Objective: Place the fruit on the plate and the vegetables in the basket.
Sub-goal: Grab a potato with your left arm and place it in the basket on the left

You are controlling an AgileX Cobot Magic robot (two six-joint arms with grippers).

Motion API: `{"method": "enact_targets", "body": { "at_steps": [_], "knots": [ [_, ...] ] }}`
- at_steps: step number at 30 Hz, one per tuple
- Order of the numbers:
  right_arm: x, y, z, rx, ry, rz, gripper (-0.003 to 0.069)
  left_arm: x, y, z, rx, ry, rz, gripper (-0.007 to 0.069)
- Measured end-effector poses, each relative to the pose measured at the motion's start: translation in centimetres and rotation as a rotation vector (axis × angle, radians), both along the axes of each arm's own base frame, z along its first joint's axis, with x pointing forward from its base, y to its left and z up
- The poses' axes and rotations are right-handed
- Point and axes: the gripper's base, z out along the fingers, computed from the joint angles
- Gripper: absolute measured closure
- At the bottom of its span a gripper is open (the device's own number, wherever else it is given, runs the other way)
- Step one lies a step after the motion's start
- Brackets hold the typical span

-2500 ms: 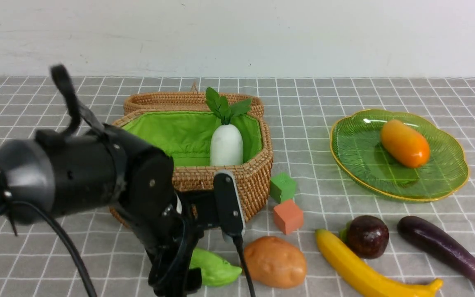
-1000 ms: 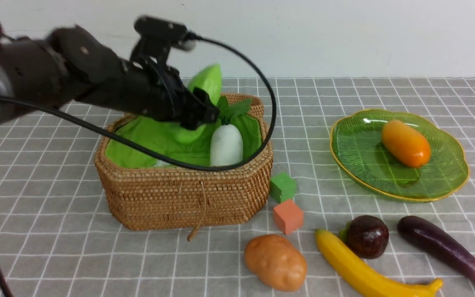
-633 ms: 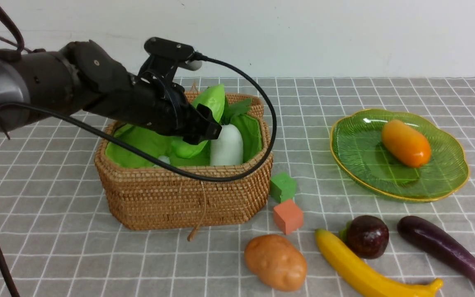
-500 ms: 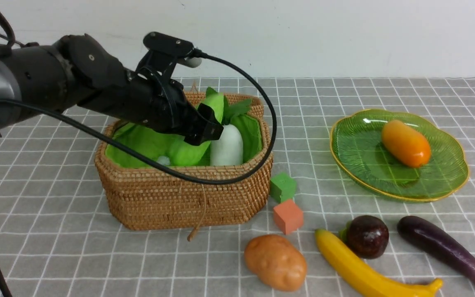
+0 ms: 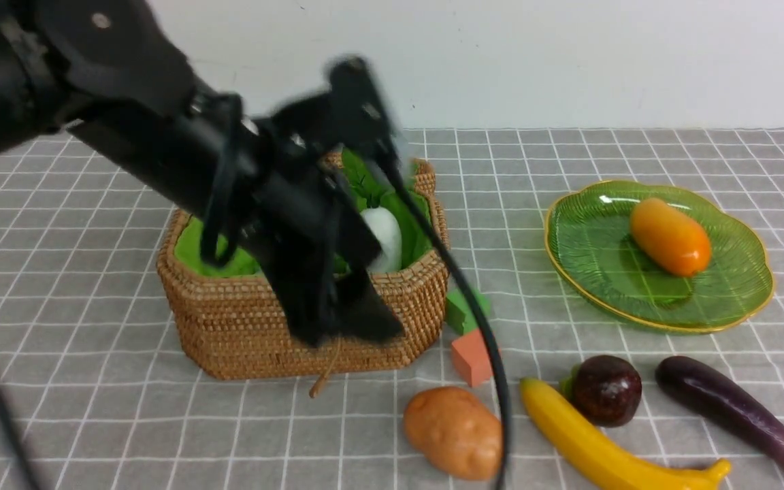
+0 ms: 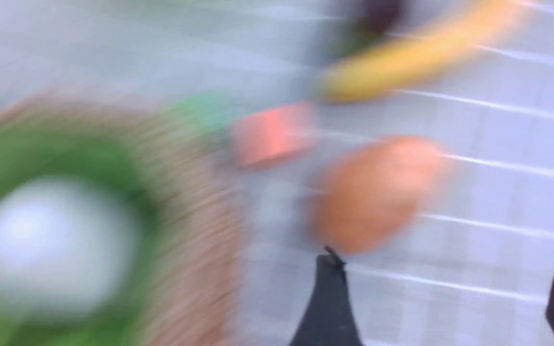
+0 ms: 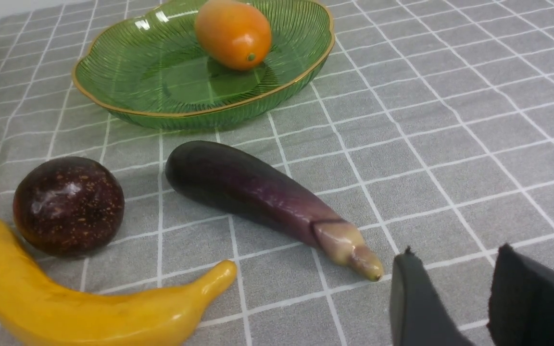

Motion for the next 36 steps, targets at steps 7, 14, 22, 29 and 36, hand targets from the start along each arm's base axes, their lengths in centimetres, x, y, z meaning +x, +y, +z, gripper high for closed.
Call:
{"method": "enact_targets", "body": {
  "at_steps": [7, 14, 22, 29, 36],
  "knots": [
    [0.0, 0.0, 0.0, 0.000, 0.000, 0.000, 0.0419, -2.8, -8.2, -4.1, 0.176, -0.204, -0.300, 0.0130],
    [0.0, 0.0, 0.0, 0.000, 0.000, 0.000, 0.0419, -1.4, -11.6, -10.1, 0.314, -0.266, -0.294, 0.0051],
    [0.0, 0.0, 0.0, 0.000, 0.000, 0.000, 0.0419, 0.4, -12.0, -14.5, 0.416, -0.236, -0.245, 0.0020],
    [0.0, 0.0, 0.0, 0.000, 0.000, 0.000, 0.0419, 0.9, -11.8, -14.6, 0.417, -0.229, -0.211, 0.0051],
    [0.0, 0.0, 0.0, 0.000, 0.000, 0.000, 0.0419, 0.9, -11.6, -14.6, 0.437, -0.198, -0.183, 0.0055]
  ]
}}
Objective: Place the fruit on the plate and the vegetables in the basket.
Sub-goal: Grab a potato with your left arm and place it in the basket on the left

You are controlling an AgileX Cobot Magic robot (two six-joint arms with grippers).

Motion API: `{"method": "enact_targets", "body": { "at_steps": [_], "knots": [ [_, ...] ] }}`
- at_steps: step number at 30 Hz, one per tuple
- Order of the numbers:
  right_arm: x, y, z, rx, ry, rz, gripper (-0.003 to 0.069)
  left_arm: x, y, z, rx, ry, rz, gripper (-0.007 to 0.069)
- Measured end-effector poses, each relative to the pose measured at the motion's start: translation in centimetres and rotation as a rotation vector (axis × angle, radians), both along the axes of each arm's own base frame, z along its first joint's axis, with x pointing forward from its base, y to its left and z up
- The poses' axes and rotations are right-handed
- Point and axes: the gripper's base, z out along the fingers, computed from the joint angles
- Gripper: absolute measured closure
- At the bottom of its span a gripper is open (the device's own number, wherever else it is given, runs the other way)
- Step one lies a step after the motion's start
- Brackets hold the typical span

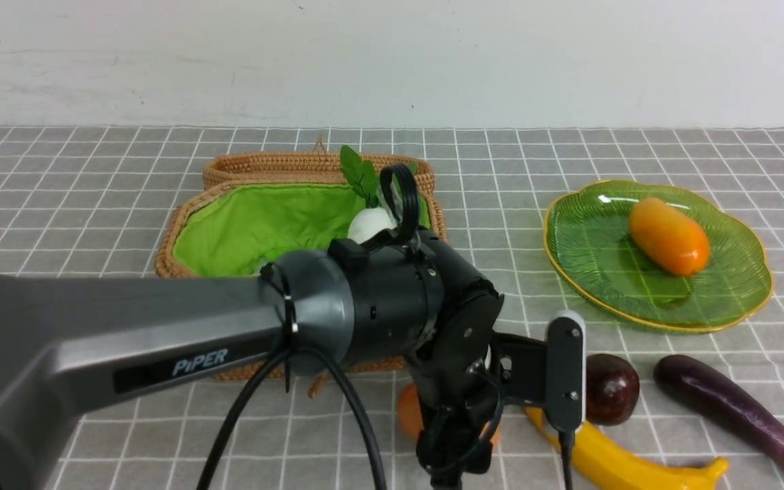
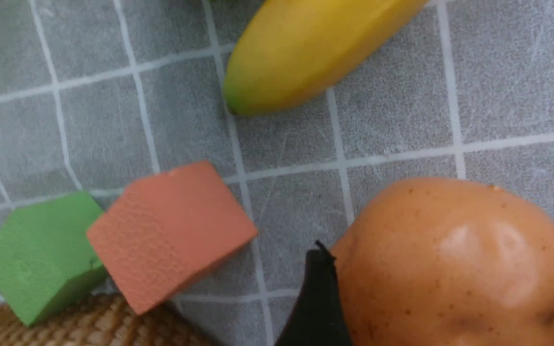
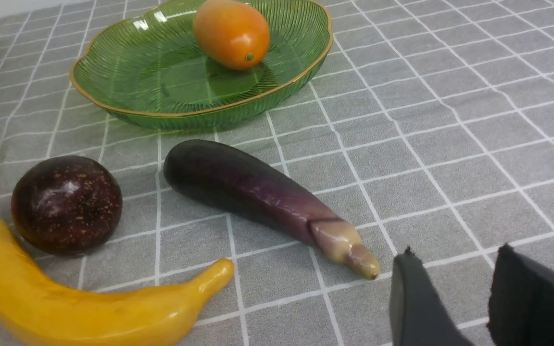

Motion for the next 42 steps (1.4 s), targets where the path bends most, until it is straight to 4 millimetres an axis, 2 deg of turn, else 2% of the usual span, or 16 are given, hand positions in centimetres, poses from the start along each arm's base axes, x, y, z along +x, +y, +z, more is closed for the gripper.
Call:
{"method": "enact_targets", "body": {
  "at_steps": [7, 13, 19, 22, 24, 28, 30, 33, 35, 38, 40, 42],
  "knots": [
    [0.0, 0.0, 0.0, 0.000, 0.000, 0.000, 0.0419, -0.2, 0.8, 0.3, 0.040, 0.034, 0.077, 0.0057],
    [0.0, 0.0, 0.0, 0.000, 0.000, 0.000, 0.0419, -0.8, 1.7, 1.3, 0.062, 0.069, 0.118, 0.0065],
    [0.0, 0.0, 0.0, 0.000, 0.000, 0.000, 0.0419, -1.5, 2.4, 4.7, -0.006, 0.025, 0.122, 0.0093],
    [0.0, 0.0, 0.0, 0.000, 0.000, 0.000, 0.0419, -1.7, 2.6, 5.7, -0.024, 0.011, 0.122, 0.0102],
    [0.0, 0.0, 0.0, 0.000, 0.000, 0.000, 0.0419, -2.1, 3.0, 7.0, -0.047, -0.002, 0.124, 0.0154],
    [0.0, 0.0, 0.0, 0.000, 0.000, 0.000, 0.0419, -2.6, 4.1, 10.6, -0.204, -0.002, 0.170, 0.0531],
    [0.0, 0.0, 0.0, 0.000, 0.000, 0.000, 0.0419, -2.2, 5.2, 13.0, -0.318, -0.009, 0.208, 0.0613],
    [0.0, 0.0, 0.0, 0.000, 0.000, 0.000, 0.0419, -0.4, 8.5, 16.4, -0.490, -0.054, 0.315, 0.0637],
    [0.0, 0.0, 0.0, 0.000, 0.000, 0.000, 0.0419, 0.8, 10.6, 17.5, -0.563, -0.076, 0.394, 0.0637],
    [0.0, 0.0, 0.0, 0.000, 0.000, 0.000, 0.0419, 2.3, 13.1, 17.7, -0.601, -0.061, 0.491, 0.0637],
    [0.0, 0.0, 0.0, 0.000, 0.000, 0.000, 0.0419, 2.1, 13.4, 17.3, -0.575, -0.018, 0.490, 0.0629],
    [0.0, 0.0, 0.0, 0.000, 0.000, 0.000, 0.0419, 1.4, 13.2, 16.4, -0.531, 0.051, 0.463, 0.0591]
  ]
}}
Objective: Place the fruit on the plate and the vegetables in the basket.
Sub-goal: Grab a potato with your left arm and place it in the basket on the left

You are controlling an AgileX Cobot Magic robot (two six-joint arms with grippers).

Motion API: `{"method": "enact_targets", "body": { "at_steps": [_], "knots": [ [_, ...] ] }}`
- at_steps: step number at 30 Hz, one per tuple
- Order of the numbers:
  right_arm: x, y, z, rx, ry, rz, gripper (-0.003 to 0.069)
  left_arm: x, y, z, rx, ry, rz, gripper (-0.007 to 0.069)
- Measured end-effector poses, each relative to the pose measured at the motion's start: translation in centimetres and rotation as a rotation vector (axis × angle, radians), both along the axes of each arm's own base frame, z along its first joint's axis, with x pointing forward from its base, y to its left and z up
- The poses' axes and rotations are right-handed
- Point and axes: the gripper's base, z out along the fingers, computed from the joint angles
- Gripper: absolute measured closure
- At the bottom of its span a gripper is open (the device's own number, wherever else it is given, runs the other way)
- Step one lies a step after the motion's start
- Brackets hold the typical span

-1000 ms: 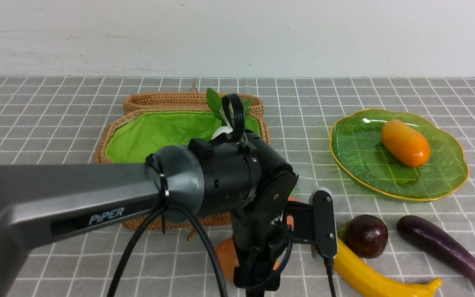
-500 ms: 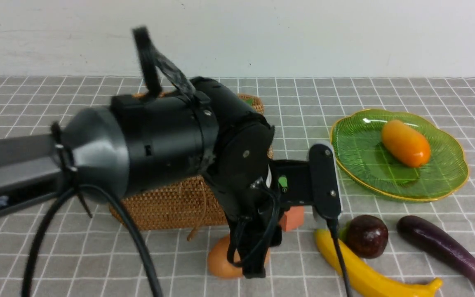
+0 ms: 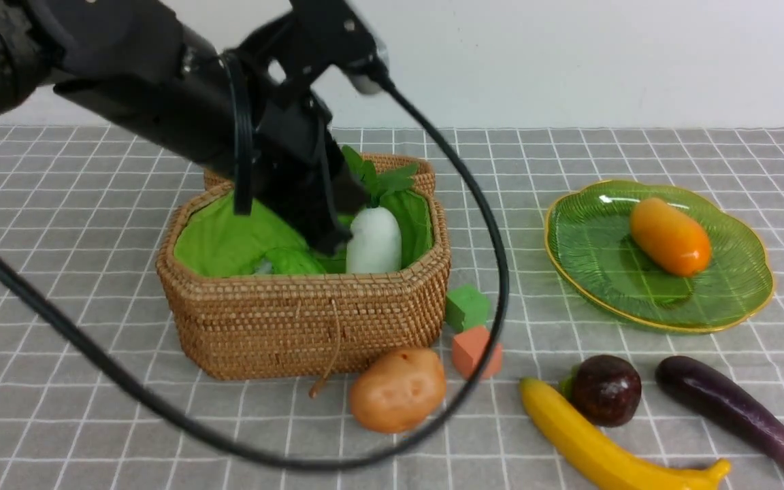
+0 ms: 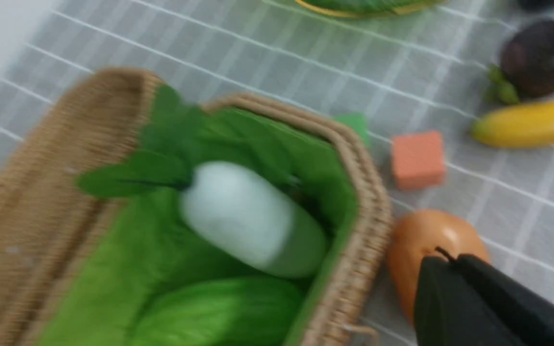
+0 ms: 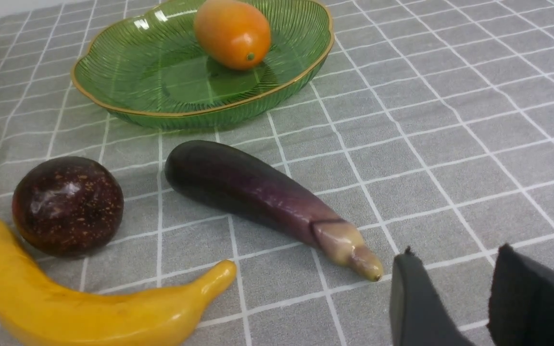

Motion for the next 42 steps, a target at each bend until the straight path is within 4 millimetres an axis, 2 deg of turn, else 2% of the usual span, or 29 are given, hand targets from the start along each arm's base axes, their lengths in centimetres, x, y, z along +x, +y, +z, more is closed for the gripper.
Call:
{"method": "enact_targets", "body": {
  "at_steps": [3, 4, 5, 8, 11, 12, 13, 17, 22, 26, 30, 36, 42],
  "knots": [
    [0.0, 0.0, 0.0, 0.000, 0.000, 0.000, 0.0419, -0.8, -0.7, -1.9, 0.034, 0.077, -0.046, 0.0483],
    [0.0, 0.0, 0.0, 0.000, 0.000, 0.000, 0.0419, -1.0, -0.8, -2.2, 0.038, 0.086, -0.050, 0.0473],
    [0.0, 0.0, 0.0, 0.000, 0.000, 0.000, 0.0419, -1.4, -1.3, -3.6, 0.051, 0.127, -0.064, 0.0365],
    [0.0, 0.0, 0.0, 0.000, 0.000, 0.000, 0.0419, -2.3, -2.6, -5.2, 0.013, 0.195, -0.044, 0.0172],
    [0.0, 0.0, 0.0, 0.000, 0.000, 0.000, 0.0419, -2.7, -4.3, -5.7, -0.074, 0.248, 0.028, 0.0018],
    [0.0, 0.0, 0.0, 0.000, 0.000, 0.000, 0.0419, -2.7, -4.9, -6.0, -0.099, 0.255, 0.056, -0.0011],
    [0.0, 0.0, 0.0, 0.000, 0.000, 0.000, 0.0419, -2.7, -5.1, -6.0, -0.105, 0.261, 0.063, -0.0020],
    [0.0, 0.0, 0.0, 0.000, 0.000, 0.000, 0.0419, -1.9, -6.3, -8.3, -0.078, 0.284, 0.142, -0.0034],
    [0.0, 0.0, 0.0, 0.000, 0.000, 0.000, 0.0419, -1.1, -6.9, -11.6, 0.005, 0.350, 0.227, 0.0013],
    [0.0, 0.0, 0.0, 0.000, 0.000, 0.000, 0.0419, -0.5, -7.0, -13.1, 0.024, 0.384, 0.293, 0.0049],
    [0.0, 0.0, 0.0, 0.000, 0.000, 0.000, 0.0419, -0.3, -6.9, -13.3, 0.047, 0.360, 0.300, 0.0055],
    [0.0, 0.0, 0.0, 0.000, 0.000, 0.000, 0.0419, 0.0, -6.8, -12.6, 0.121, 0.304, 0.271, 0.0055],
    [0.0, 0.0, 0.0, 0.000, 0.000, 0.000, 0.0419, -0.8, -8.4, -12.0, 0.180, 0.204, 0.239, 0.0055]
  ]
}}
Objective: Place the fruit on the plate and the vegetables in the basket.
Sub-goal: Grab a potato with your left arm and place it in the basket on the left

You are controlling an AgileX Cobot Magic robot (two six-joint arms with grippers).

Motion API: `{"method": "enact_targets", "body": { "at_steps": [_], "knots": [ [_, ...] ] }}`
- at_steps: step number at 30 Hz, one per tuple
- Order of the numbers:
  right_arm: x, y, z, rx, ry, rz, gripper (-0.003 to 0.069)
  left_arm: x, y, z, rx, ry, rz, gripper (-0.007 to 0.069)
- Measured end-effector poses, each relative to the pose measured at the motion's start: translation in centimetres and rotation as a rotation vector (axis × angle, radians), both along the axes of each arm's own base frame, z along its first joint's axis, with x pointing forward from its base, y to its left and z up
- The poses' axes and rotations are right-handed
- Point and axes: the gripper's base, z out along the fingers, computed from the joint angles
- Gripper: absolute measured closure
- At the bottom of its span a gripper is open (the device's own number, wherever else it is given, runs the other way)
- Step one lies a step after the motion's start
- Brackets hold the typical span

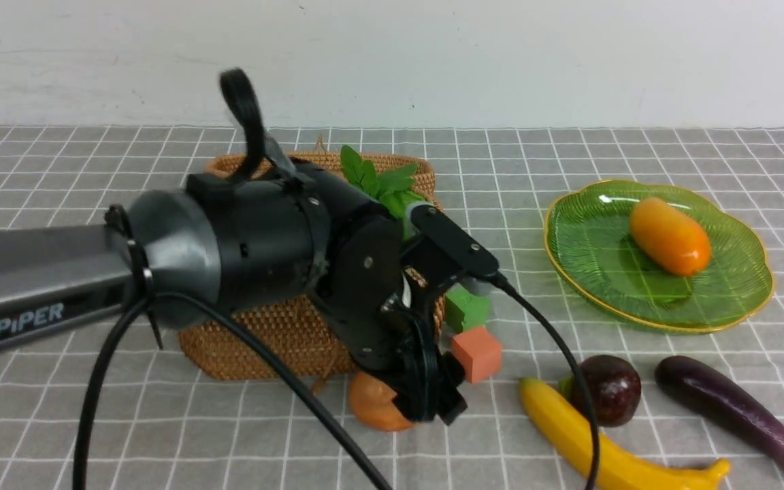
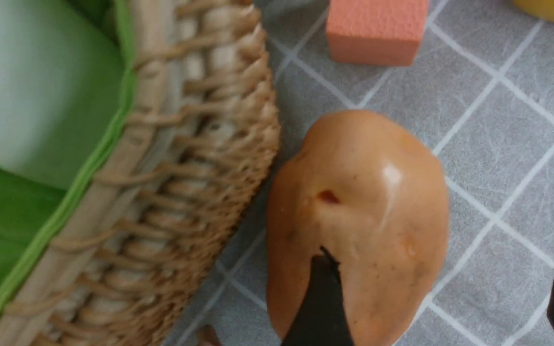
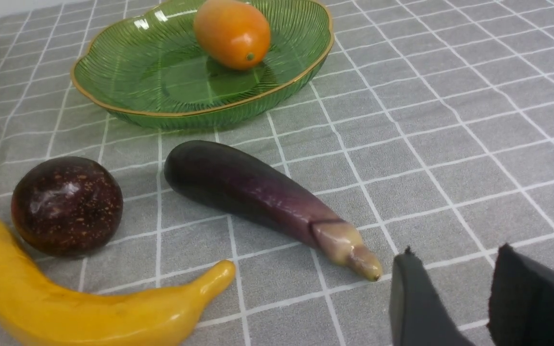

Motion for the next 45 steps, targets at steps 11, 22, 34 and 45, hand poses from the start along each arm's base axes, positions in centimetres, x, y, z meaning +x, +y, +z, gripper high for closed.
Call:
{"method": "enact_targets", "body": {
  "at_steps": [11, 22, 34, 45],
  "knots": [
    [0.0, 0.0, 0.0, 0.000, 0.000, 0.000, 0.0419, 1.4, -1.0, -4.0, 0.114, -0.045, 0.040, 0.0054],
    [0.0, 0.0, 0.0, 0.000, 0.000, 0.000, 0.0419, 1.4, -1.0, -3.8, 0.134, -0.040, 0.039, 0.0085],
    [0.0, 0.0, 0.0, 0.000, 0.000, 0.000, 0.0419, -0.9, 0.6, 2.0, 0.100, -0.046, -0.037, 0.0089],
    [0.0, 0.0, 0.0, 0.000, 0.000, 0.000, 0.0418, -0.2, 6.4, 10.3, -0.110, -0.269, 0.086, 0.0090]
  ]
}}
